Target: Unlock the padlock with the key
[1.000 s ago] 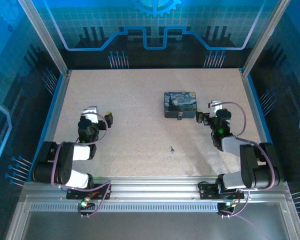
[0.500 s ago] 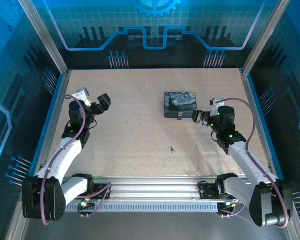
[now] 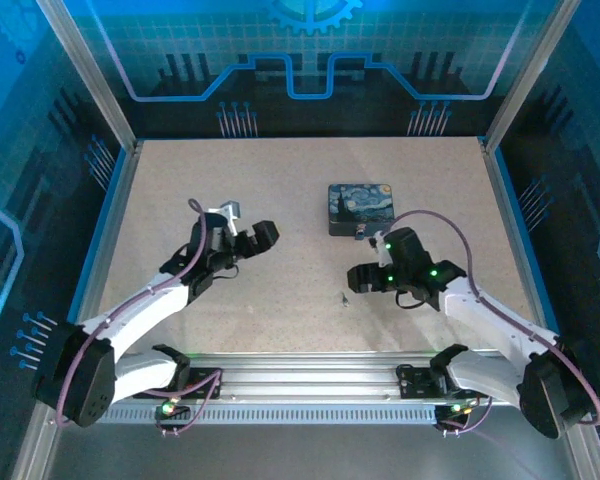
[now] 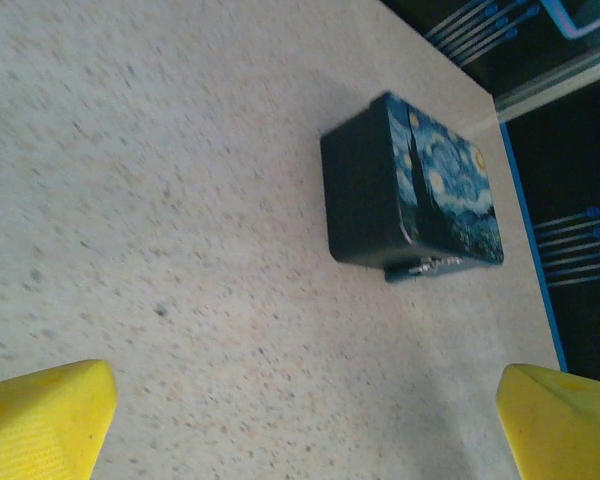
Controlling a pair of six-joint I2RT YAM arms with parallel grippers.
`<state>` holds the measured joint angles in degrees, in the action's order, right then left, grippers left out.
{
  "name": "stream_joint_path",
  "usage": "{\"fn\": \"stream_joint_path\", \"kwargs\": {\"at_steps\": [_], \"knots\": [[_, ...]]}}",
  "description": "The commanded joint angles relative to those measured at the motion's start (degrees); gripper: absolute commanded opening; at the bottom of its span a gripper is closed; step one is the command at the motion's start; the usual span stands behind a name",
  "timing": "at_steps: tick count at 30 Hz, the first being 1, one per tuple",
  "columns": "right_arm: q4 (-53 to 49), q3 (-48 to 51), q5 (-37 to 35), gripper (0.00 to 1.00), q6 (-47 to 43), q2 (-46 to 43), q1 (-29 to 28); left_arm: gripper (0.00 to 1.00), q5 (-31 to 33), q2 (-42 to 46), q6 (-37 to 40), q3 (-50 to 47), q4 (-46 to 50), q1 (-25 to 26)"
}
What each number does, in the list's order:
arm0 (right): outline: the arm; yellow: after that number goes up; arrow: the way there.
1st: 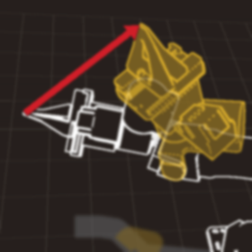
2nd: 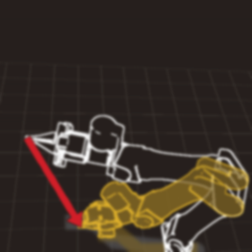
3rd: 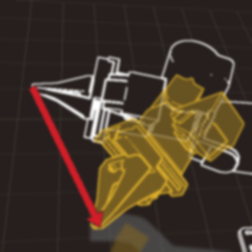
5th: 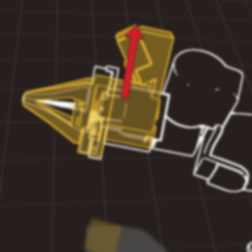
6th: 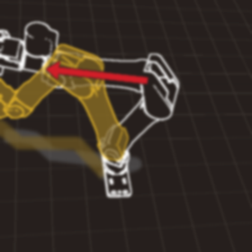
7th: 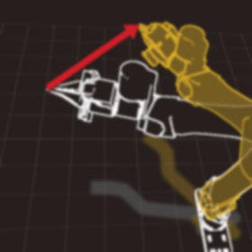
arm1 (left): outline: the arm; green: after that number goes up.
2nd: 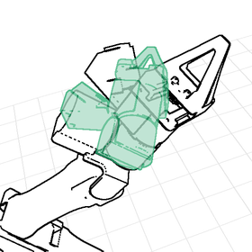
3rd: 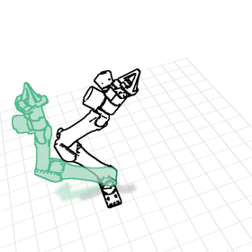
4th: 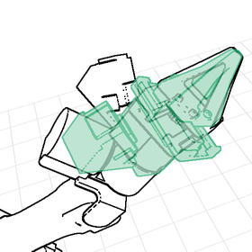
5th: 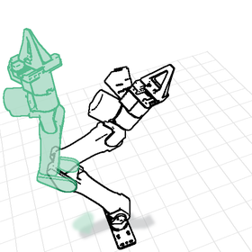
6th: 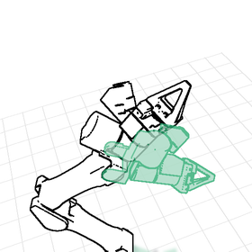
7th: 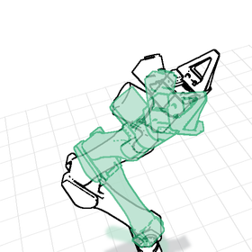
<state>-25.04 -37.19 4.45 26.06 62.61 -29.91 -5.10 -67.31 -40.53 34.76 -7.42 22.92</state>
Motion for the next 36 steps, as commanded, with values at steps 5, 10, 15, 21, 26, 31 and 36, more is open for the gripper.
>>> {"fn": "stream_joint_path", "kwargs": {"at_steps": [5, 10, 15, 21, 26, 31, 36], "knots": [[-4.5, -0.6, 2.7, 0.71, 5.4, 6.6, -5.5, 0.99, -2.0, -6.3, -5.4, -1.2, -8.4, 3.9], [-3.5, -2.6, 2.6, 0.59, 8.2, 11.6, -6.8, 0.99, -1.4, -7.8, -4.9, -0.7, -8.1, 4.3], [-3.1, -4.9, 2.2, 0.51, 9.3, 16.3, -7.9, 0.99, -1.4, -8.4, -5.3, -1.2, -8.8, 4.3], [-3.3, -7.1, 1.3, 0.43, 10.8, 20.8, -9.3, 0.99, -1.5, -8.5, -5.5, -1.5, -9.3, 4.3], [-4.4, -8.6, -0.5, 0.39, 12.1, 23.2, -10.1, 0.99, -1.7, -8.5, -5.5, -1.4, -9.4, 4.3], [-4.4, -9.0, -1.0, 0.37, 12.7, 24.5, -10.5, 0.99, -1.7, -8.5, -5.7, -1.5, -9.3, 4.3], [-4.4, -9.0, -1.1, 0.33, 13.0, 25.7, -10.7, 0.99, -1.6, -8.4, -5.5, -1.5, -9.3, 4.3]]}}
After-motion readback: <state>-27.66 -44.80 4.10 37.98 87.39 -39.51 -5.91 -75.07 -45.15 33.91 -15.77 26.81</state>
